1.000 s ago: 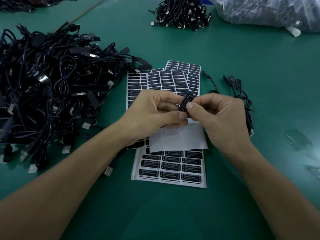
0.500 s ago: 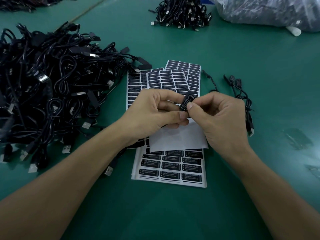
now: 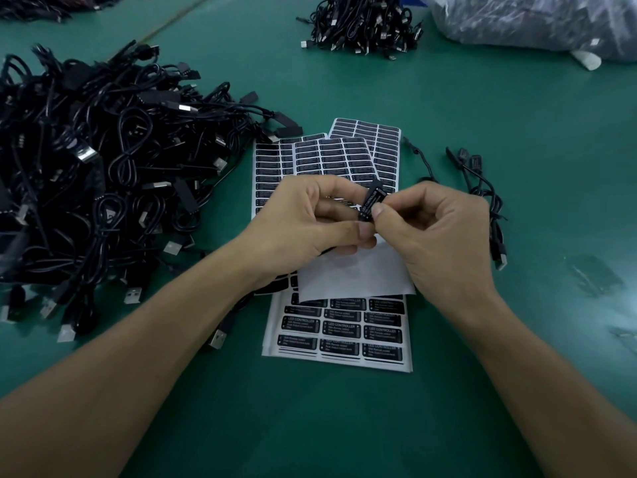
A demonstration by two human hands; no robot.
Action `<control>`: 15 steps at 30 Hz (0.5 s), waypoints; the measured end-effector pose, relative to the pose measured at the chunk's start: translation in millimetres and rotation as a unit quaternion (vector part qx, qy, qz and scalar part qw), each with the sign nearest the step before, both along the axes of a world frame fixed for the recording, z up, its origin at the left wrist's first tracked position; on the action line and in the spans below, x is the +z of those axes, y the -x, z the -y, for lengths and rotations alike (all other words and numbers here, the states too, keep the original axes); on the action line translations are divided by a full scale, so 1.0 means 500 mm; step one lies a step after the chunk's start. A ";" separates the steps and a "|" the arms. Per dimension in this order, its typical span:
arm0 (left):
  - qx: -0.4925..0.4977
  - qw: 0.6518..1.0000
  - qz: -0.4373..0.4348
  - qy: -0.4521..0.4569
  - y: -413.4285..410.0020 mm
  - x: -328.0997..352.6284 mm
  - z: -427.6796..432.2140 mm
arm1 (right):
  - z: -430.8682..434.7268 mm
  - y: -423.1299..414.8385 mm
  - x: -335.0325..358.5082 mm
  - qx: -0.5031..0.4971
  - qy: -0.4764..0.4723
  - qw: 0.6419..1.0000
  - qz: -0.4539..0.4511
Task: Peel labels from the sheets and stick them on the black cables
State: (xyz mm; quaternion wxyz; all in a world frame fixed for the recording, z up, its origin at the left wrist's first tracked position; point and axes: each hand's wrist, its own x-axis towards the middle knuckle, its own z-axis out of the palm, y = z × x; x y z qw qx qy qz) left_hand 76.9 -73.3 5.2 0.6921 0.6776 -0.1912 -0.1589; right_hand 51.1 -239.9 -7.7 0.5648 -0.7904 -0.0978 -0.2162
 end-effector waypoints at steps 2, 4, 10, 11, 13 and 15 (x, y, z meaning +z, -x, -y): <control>-0.002 1.000 -0.001 0.002 0.000 0.000 0.000 | 0.000 0.000 -0.001 -0.001 -0.002 1.000 -0.002; -0.005 1.000 0.000 0.000 0.000 0.000 0.000 | 0.001 0.000 -0.001 0.000 -0.002 1.000 -0.004; -0.007 1.000 -0.004 0.001 -0.001 -0.001 -0.001 | 0.003 -0.001 -0.001 0.002 0.001 1.000 -0.006; -0.007 1.000 -0.003 -0.001 -0.002 -0.001 -0.001 | 0.002 0.000 -0.002 0.002 0.002 1.000 -0.007; -0.006 1.000 -0.004 -0.004 -0.002 -0.002 -0.002 | 0.003 0.000 -0.002 0.003 0.002 1.000 -0.006; -0.004 1.000 -0.005 -0.004 -0.002 -0.003 -0.002 | 0.003 -0.001 -0.002 0.003 0.000 1.000 -0.006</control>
